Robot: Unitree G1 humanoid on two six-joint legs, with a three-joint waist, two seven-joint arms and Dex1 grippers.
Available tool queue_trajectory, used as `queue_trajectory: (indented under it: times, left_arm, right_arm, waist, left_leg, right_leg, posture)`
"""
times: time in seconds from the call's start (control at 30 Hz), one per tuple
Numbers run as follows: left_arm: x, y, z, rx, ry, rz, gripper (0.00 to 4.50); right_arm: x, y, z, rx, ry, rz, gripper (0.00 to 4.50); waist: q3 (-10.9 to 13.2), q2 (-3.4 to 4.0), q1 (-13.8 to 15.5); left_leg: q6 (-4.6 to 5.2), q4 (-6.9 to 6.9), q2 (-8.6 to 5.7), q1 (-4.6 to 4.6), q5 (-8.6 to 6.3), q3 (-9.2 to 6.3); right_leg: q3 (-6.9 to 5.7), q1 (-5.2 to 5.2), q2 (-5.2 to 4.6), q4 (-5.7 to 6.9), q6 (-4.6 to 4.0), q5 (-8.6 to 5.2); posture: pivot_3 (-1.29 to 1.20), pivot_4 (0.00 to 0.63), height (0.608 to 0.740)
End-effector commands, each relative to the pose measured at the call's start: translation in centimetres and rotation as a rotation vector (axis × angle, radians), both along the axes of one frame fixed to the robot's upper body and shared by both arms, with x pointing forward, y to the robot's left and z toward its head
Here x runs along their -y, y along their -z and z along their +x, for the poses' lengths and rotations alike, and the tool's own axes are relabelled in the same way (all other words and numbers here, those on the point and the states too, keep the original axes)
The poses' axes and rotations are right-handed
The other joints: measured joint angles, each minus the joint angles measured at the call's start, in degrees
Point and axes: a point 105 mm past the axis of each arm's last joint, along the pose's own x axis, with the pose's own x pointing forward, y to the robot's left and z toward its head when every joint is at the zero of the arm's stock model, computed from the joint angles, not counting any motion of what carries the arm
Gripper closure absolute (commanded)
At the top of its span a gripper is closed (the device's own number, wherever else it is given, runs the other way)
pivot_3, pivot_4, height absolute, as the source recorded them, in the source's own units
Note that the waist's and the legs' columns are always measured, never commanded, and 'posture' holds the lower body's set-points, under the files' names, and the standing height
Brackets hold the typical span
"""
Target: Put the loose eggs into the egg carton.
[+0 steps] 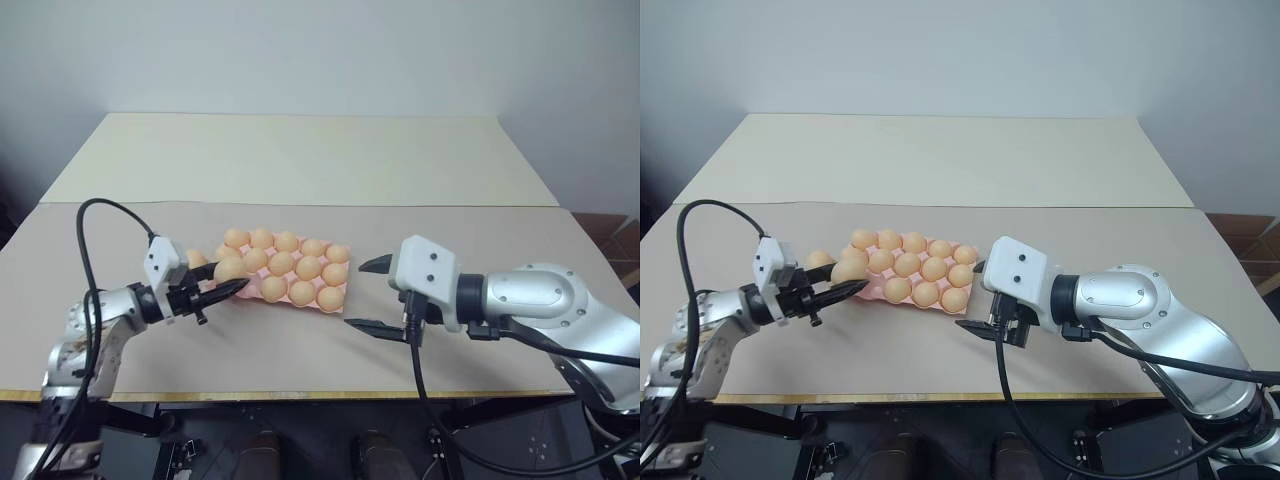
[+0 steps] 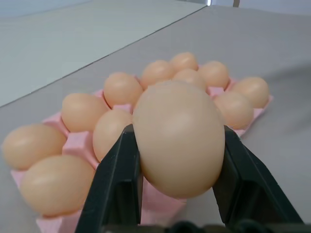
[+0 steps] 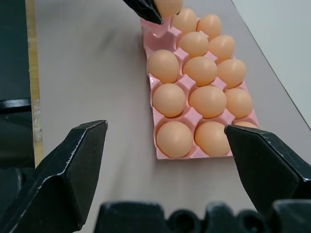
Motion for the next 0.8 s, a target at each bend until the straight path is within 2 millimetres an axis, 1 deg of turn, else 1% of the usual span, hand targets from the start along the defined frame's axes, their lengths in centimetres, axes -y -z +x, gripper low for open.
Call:
queue_trajectory:
  times: [0.03,0.07,0.13,0.17,0.2,0.27,0.37,0.53,0.67,0.8]
  left_arm:
    - [0.0,-0.3,0.7,0.035,0.006,0.034,2.9]
    - [-0.1,-0.2,0.8,0.037,0.005,0.038,2.9]
    - [-0.1,-0.3,0.8,0.045,0.022,0.041,2.23]
    - [0.1,-0.3,0.8,0.053,0.03,0.039,2.03]
    - [0.2,-0.4,0.8,0.059,0.036,0.038,1.63]
    - [0.4,-0.7,0.8,0.08,0.042,0.022,1.04]
    - [0.7,-1.6,0.4,0.1,0.06,-0.017,1.04]
    - [-0.1,-2.3,-0.6,0.115,0.06,-0.001,1.04]
    - [-2.3,-2.6,-2.5,0.101,0.018,0.062,1.04]
    - [-5.3,-2.4,-4.3,0.078,-0.09,0.178,1.04]
  right_arm:
    - [0.3,-0.7,-0.3,0.052,0.028,0.002,0.0]
    - [0.3,-0.6,-0.4,0.053,0.032,0.003,0.0]
    - [0.3,-0.6,-0.5,0.052,0.041,0.008,0.0]
    - [0.3,-0.5,-0.5,0.05,0.045,0.011,0.0]
    - [0.3,-0.5,-0.5,0.049,0.048,0.013,0.0]
    - [0.4,-0.4,-0.6,0.048,0.051,0.012,0.0]
    - [0.4,-0.3,-0.5,0.047,0.054,0.013,0.0]
    - [0.3,-0.3,-0.4,0.045,0.047,0.013,0.0]
    - [0.3,-0.4,-0.4,0.042,0.033,0.011,0.0]
    - [0.3,-0.6,-0.4,0.036,0.012,0.014,0.0]
  waist:
    - [0.0,0.0,-0.26]
    - [0.0,0.0,-0.36]
    - [0.0,0.0,-0.46]
    - [0.0,0.0,-0.48]
    - [0.0,0.0,-0.46]
    - [0.0,0.0,-0.42]
    - [0.0,0.0,-0.42]
    - [0.0,0.0,-0.5]
    - [0.0,0.0,-0.96]
    - [0.01,0.01,-0.77]
  left_leg:
    - [0.0,0.0,0.0,-0.01,0.0,0.0]
    - [0.0,0.0,0.0,-0.04,0.0,0.0]
    - [0.0,0.0,0.01,-0.08,0.0,-0.01]
    - [0.0,0.0,0.01,-0.08,0.0,-0.01]
    - [0.0,0.0,0.01,-0.08,0.0,-0.01]
    - [0.0,0.01,0.01,-0.06,0.0,-0.03]
    - [0.0,0.02,0.0,-0.05,0.0,-0.02]
    - [0.0,0.02,0.01,-0.11,0.0,-0.05]
    - [0.0,0.01,0.08,-0.04,0.0,-0.16]
    - [0.0,0.0,0.09,0.01,0.0,-0.25]
  right_leg:
    - [0.01,-0.01,0.0,-0.02,0.0,0.0]
    - [0.01,-0.04,0.0,-0.02,0.0,0.0]
    - [0.01,-0.08,0.0,0.0,0.0,0.0]
    - [0.0,-0.08,0.0,0.01,0.0,0.0]
    - [0.0,-0.08,0.0,0.03,0.0,0.0]
    - [0.0,-0.06,-0.01,0.04,0.0,0.0]
    - [0.0,-0.04,-0.01,0.04,0.0,0.0]
    - [-0.01,-0.08,-0.01,0.01,0.0,0.0]
    - [0.04,-0.1,0.02,0.05,0.0,0.0]
    - [0.04,-0.06,0.02,0.04,0.0,0.0]
  posture:
    - [0.0,0.15,0.74]
    - [0.0,0.15,0.74]
    - [0.0,0.15,0.74]
    - [0.0,0.15,0.74]
    - [0.0,0.15,0.74]
    - [0.0,0.15,0.74]
    - [0.0,0.15,0.74]
    - [0.0,0.15,0.74]
    - [0.0,0.15,0.74]
    - [0.0,0.15,0.74]
